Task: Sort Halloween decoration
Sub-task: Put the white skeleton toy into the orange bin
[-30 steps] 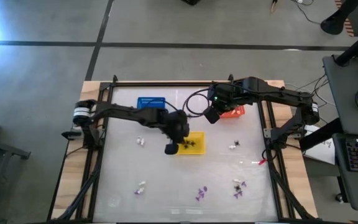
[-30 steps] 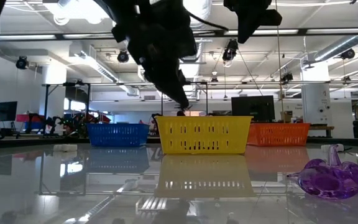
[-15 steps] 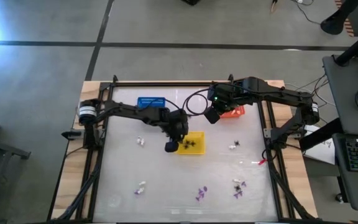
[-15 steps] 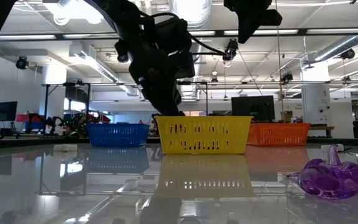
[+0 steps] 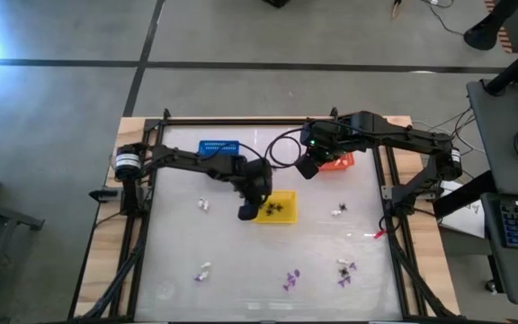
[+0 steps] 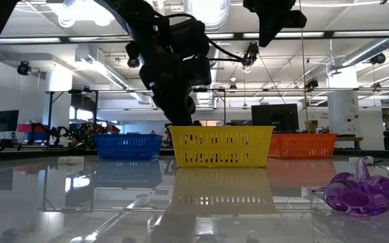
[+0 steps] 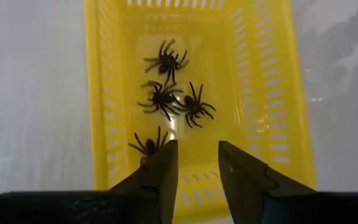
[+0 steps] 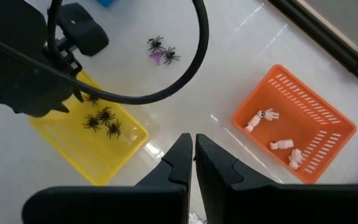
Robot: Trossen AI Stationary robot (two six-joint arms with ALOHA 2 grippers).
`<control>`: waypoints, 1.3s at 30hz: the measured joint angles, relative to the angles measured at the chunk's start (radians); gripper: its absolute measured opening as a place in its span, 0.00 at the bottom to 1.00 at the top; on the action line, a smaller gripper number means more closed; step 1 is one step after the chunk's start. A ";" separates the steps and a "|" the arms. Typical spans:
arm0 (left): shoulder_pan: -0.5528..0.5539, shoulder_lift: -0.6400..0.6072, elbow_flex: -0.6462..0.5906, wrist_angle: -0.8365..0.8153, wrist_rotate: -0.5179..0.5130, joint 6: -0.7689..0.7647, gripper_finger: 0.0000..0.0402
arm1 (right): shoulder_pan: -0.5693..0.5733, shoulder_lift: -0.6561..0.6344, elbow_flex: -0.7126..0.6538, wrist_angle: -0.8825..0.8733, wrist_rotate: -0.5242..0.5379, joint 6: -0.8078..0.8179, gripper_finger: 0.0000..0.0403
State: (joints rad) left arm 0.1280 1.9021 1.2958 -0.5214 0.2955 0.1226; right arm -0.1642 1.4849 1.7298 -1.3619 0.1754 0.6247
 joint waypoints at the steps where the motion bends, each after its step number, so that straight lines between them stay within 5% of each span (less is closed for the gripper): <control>1: 0.000 -0.001 0.012 -0.024 0.000 0.002 0.26 | 0.000 0.000 0.000 -0.009 -0.013 0.000 0.03; 12: 0.000 -0.117 0.096 -0.281 -0.074 0.087 0.28 | 0.024 -0.010 0.000 -0.210 -0.061 0.004 0.03; 16: 0.000 -0.215 0.084 -0.360 -0.180 0.087 0.28 | 0.045 -0.010 0.000 -0.209 -0.059 0.015 0.03; 25: 0.000 -0.456 0.084 -0.507 -0.230 -0.026 0.28 | 0.082 0.020 -0.007 -0.207 -0.047 0.011 0.03; 34: 0.000 -0.684 0.084 -0.549 -0.239 -0.107 0.28 | 0.059 0.030 -0.016 -0.185 -0.050 -0.173 0.03; 39: 0.000 -0.741 0.084 -0.541 -0.323 -0.125 0.28 | 0.061 0.030 -0.016 -0.166 -0.044 -0.131 0.03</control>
State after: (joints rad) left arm 0.1280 1.1613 1.3796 -1.0629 -0.0277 -0.0020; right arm -0.1028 1.5146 1.7134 -1.5281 0.1310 0.4940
